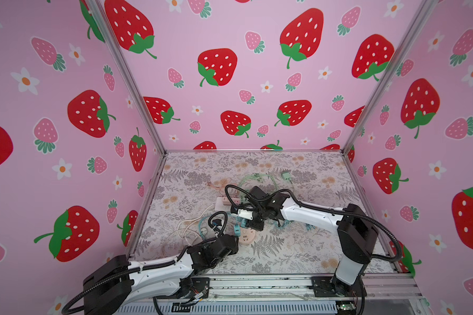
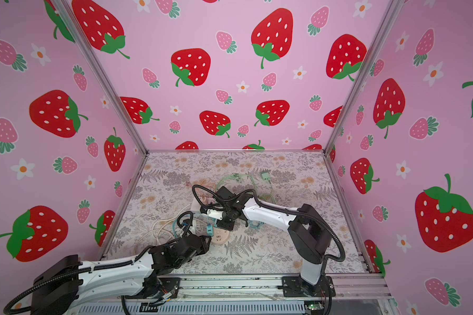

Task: Insert the plug
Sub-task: 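Align and press the teal charger into the pink socket with the right gripper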

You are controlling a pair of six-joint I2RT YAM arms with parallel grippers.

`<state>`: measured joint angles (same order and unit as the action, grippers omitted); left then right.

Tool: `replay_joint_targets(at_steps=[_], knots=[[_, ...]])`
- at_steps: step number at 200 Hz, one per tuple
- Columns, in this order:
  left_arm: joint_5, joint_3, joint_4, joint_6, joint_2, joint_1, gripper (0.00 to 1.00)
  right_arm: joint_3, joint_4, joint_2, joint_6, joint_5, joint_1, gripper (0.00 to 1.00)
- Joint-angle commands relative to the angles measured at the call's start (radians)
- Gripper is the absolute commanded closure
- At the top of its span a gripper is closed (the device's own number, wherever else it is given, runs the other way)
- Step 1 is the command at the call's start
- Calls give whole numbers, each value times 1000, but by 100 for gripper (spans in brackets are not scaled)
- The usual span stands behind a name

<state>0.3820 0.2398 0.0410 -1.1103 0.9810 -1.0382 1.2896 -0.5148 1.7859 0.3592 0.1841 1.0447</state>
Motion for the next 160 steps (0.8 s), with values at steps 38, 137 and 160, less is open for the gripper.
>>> replay_joint_targets(at_steps=[38, 137, 160], knots=[[71, -20, -41, 6, -51, 6, 53, 32, -209, 94, 182, -34, 12, 90], [15, -50, 23, 54, -76, 12, 53, 110, -294, 165, 283, -65, 14, 90], [-27, -60, 20, 95, -133, 13, 52, 127, -306, 179, 289, -66, 14, 90]])
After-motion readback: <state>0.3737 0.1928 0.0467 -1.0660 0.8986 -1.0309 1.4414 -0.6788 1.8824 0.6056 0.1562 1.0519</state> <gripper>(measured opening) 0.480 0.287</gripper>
